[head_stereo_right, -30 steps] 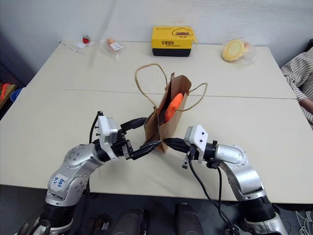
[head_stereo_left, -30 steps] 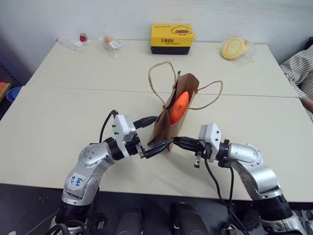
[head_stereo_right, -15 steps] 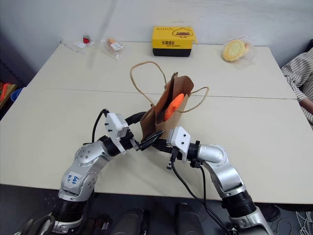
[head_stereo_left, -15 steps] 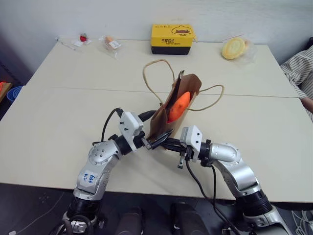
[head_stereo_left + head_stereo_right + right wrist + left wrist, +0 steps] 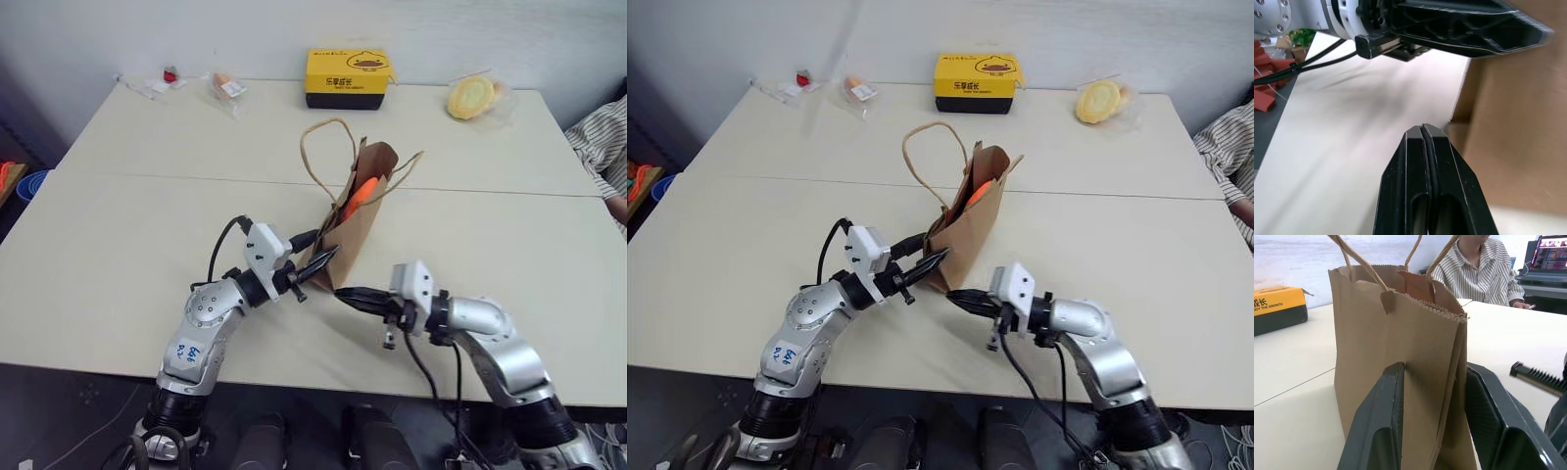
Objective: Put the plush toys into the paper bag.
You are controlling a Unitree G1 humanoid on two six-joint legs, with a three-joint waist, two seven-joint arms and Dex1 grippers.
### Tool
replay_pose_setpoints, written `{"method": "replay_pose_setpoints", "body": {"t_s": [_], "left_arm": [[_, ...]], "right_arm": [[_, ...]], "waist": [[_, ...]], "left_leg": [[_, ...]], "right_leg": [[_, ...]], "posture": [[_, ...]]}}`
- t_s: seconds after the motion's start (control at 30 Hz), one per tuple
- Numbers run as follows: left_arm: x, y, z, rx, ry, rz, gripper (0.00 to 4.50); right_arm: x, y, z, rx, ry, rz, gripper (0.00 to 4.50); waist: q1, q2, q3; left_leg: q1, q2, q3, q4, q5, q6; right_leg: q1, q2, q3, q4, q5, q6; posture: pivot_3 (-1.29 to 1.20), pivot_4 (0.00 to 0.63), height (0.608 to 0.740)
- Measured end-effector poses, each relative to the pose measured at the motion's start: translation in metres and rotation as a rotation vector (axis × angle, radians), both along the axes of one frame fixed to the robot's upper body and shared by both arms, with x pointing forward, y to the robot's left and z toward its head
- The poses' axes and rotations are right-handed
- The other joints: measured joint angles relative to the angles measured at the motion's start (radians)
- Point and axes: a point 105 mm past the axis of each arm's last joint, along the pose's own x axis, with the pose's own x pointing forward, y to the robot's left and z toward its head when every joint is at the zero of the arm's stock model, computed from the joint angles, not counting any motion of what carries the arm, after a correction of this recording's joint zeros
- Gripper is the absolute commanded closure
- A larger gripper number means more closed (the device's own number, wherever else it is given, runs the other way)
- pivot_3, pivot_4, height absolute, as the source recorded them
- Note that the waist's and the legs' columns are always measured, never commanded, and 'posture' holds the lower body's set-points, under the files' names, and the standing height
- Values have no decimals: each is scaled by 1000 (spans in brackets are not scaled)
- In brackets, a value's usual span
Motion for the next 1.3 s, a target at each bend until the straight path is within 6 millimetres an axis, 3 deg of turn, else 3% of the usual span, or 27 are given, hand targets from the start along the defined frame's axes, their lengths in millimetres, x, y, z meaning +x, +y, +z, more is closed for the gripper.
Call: {"method": "replay_pose_setpoints", "body": {"t_s": [0.17, 0.27, 0.4, 0.57, 0.67, 0.8, 0.97, 1.07, 1.3], "left_arm": [[-2, 0, 0, 9, 0, -29, 2749], [-4, 3, -1, 25, -4, -56, 3273], [-5, 7, 1, 35, -12, -88, 4488], [-3, 14, 2, 57, -18, -120, 4488], [-3, 28, 3, 53, -3, -155, 4488], [-17, 54, 7, 115, 59, -299, 4488], [-21, 72, 33, 64, 95, -422, 4488], [-27, 66, 50, 51, 75, -554, 4488], [-38, 43, 51, 77, 58, -861, 4488]], "right_arm": [[4, -13, 2, -15, -10, -45, 4500], [4, -13, 2, -15, -9, -45, 4500], [3, -15, -3, -18, 6, -53, 4500], [2, -18, -7, -23, 19, -72, 4500], [1, -26, -10, -37, 29, -102, 4500], [0, -35, -8, -46, 20, -133, 4500], [-9, -66, -7, -103, 9, -199, 4500], [-15, -92, 0, -150, -11, -244, 4500], [-32, -157, 0, -242, 43, -379, 4500]], "waist": [[-2, 0, 0], [0, 0, 0], [2, 0, 0], [1, 0, 0], [-2, 0, 0], [-4, 0, 0], [14, 0, 0], [21, 0, 0], [23, 0, 0]], "left_leg": [[0, 0, 0, 0, 0, 0], [0, 0, 0, 0, 0, 0], [0, 0, 0, 0, 0, 0], [0, 0, 0, 0, 0, 0], [0, 0, 0, 0, 0, 0], [0, 1, -1, -1, 0, -1], [-1, -1, -2, 1, 0, 1], [-1, -1, -2, 1, -1, 1], [0, -2, 1, 1, 0, 2]], "right_leg": [[0, 0, 0, 1, 0, 0], [0, 0, 0, 0, 0, 0], [0, 0, 0, 0, 0, 0], [0, 0, 0, 0, 0, 0], [0, 0, 0, 0, 0, 0], [-1, 0, -1, 1, 0, -1], [1, -1, -2, -1, 0, -1], [2, -1, -2, -1, 0, -1], [2, 0, 0, 0, 0, 0]], "posture": [[0, 150, 740], [0, 150, 740], [0, 150, 740], [0, 150, 740], [0, 150, 740], [0, 150, 740], [0, 150, 740], [0, 150, 740], [0, 150, 740]]}}
